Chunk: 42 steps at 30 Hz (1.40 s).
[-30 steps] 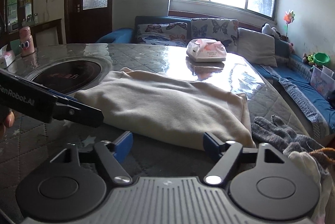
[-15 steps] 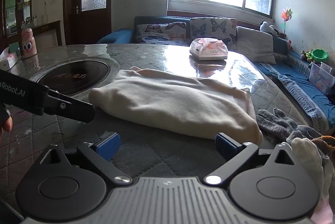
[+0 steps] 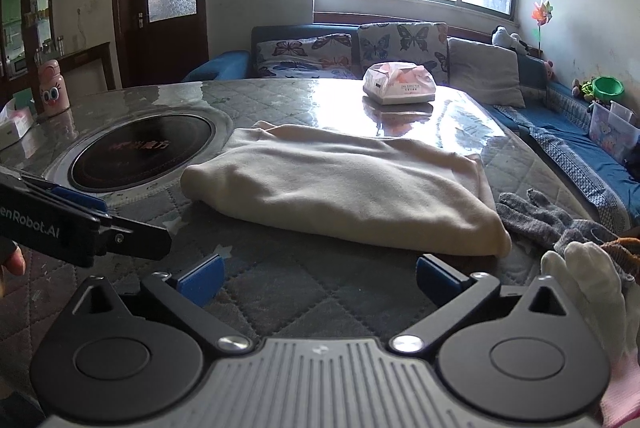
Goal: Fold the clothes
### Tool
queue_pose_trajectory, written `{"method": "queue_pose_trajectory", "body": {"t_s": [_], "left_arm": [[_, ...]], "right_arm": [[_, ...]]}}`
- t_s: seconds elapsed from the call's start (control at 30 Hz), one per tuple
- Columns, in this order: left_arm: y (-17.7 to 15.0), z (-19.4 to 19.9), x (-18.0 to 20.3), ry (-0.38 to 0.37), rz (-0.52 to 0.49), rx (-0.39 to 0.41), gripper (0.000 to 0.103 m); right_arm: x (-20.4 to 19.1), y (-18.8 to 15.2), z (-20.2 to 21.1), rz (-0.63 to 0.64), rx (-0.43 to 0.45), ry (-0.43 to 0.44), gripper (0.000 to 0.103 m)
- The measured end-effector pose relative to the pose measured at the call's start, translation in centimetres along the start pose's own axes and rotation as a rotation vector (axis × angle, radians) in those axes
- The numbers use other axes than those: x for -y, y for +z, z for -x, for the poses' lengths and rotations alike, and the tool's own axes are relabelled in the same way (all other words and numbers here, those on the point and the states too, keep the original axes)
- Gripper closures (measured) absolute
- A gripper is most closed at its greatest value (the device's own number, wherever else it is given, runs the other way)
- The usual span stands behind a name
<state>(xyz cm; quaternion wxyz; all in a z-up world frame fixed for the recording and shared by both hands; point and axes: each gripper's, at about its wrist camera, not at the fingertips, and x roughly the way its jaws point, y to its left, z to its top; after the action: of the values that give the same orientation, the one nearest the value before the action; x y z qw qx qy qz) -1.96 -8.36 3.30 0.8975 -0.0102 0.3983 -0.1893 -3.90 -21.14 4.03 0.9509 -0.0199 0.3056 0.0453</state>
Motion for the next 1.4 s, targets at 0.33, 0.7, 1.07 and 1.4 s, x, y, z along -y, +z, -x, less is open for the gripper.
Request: {"method": "queue_pose_trajectory", "body": {"t_s": [0.33, 0.7, 1.07, 1.4], "left_arm": [[-0.4, -0.3, 0.1, 0.026, 0.010, -0.047, 0.000], [-0.5, 0.2, 0.5, 0.060, -0.009, -0.034, 0.000], [-0.7, 0.1, 0.8, 0.067, -0.016, -0.034, 0.000], [-0.8, 0.2, 1.1, 0.070, -0.031, -0.028, 0.000]], "right_arm": [[0.0, -0.4, 0.1, -0.018, -0.017, -0.008, 0.000], [0.1, -0.9, 0.4, -0.027, -0.019, -0.012, 0.000], [0.1, -1.3, 0.6, -0.032, -0.023, -0.014, 0.000], [0.0, -1.4, 0.7, -0.032, -0.025, -0.014, 0.000]]}}
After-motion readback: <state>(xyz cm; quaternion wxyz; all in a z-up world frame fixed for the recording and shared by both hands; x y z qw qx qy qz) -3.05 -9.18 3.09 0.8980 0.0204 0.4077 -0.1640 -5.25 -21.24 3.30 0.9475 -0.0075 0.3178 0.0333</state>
